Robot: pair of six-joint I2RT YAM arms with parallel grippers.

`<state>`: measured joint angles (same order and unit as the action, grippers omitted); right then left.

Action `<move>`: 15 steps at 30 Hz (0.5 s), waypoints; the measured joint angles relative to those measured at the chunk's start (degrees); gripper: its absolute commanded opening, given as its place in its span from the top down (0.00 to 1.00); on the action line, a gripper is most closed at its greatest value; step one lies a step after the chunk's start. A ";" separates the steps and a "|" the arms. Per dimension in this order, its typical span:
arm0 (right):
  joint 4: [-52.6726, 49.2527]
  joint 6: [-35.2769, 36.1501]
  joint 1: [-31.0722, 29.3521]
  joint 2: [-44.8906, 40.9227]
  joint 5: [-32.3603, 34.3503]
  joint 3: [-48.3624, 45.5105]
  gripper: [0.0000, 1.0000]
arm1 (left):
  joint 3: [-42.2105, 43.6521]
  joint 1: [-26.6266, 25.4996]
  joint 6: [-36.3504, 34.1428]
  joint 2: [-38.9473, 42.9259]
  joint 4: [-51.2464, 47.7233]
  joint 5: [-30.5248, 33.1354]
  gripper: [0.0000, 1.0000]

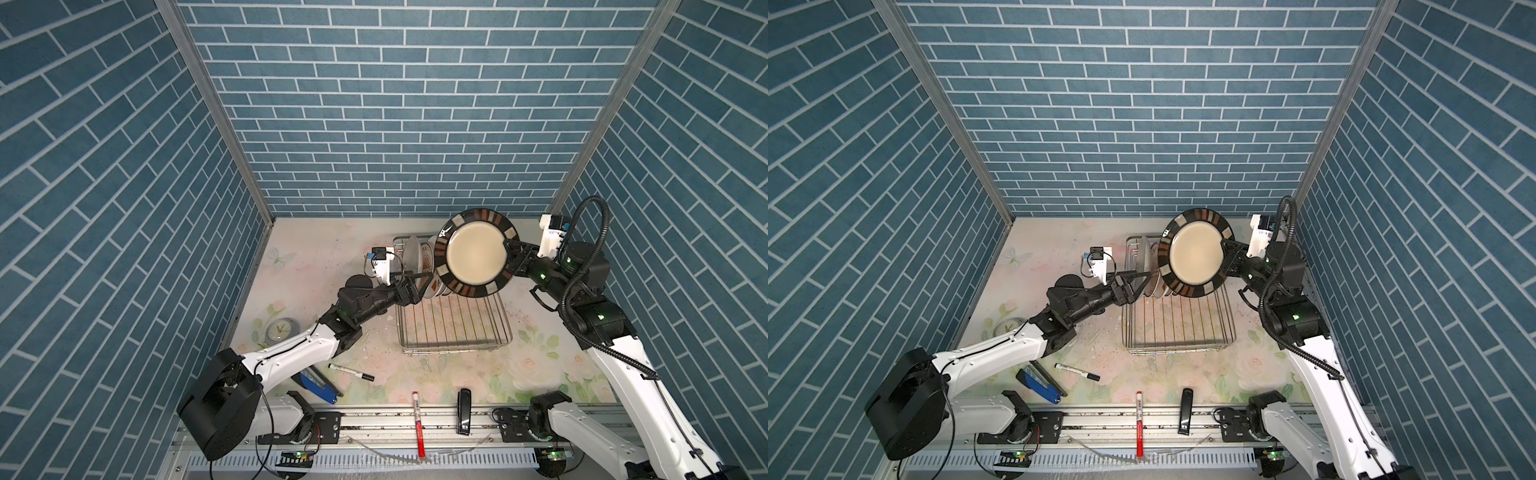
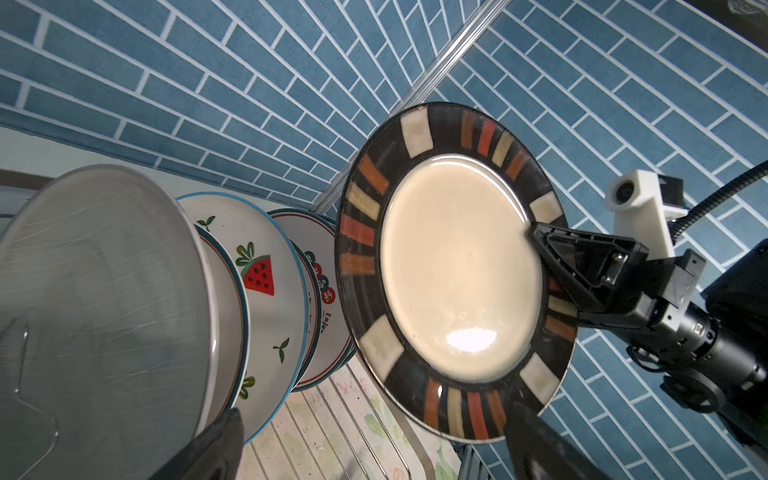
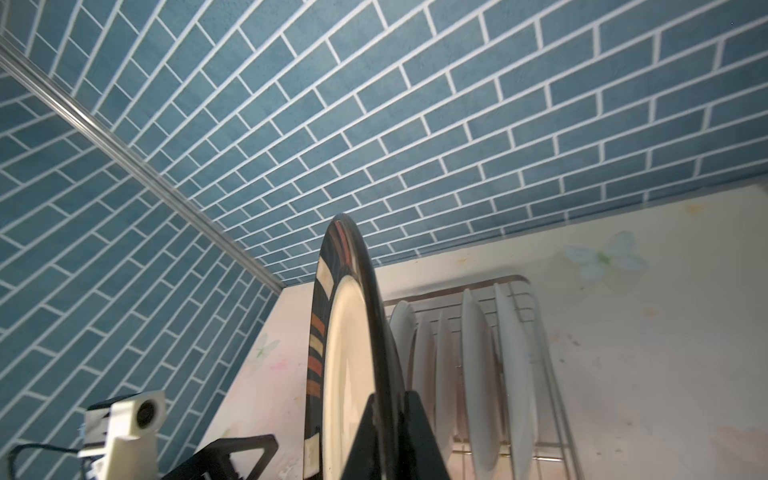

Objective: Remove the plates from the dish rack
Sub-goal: 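Lift the dark-rimmed plate up out of the rack with the right gripper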

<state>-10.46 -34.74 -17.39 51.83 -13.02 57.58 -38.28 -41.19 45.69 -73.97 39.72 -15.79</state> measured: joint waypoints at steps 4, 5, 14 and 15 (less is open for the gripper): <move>8.15 -6.71 0.09 -0.98 -3.21 -6.78 1.00 | 0.02 0.00 1.77 0.00 1.75 1.84 0.03; 9.84 -8.48 0.09 -1.27 -3.48 -8.44 1.00 | 0.02 0.00 2.34 0.00 2.32 2.27 0.04; 21.86 -17.66 0.17 -2.45 -3.56 -16.79 1.00 | -0.09 -0.33 6.34 -2.60 5.75 4.24 0.19; 22.75 -18.21 0.17 -2.45 -3.61 -17.07 1.00 | -0.11 -0.42 6.58 -3.04 5.46 4.28 0.21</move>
<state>12.29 -52.95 -17.21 49.39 -16.62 40.51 -38.39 -41.60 52.27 -77.01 45.19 -11.51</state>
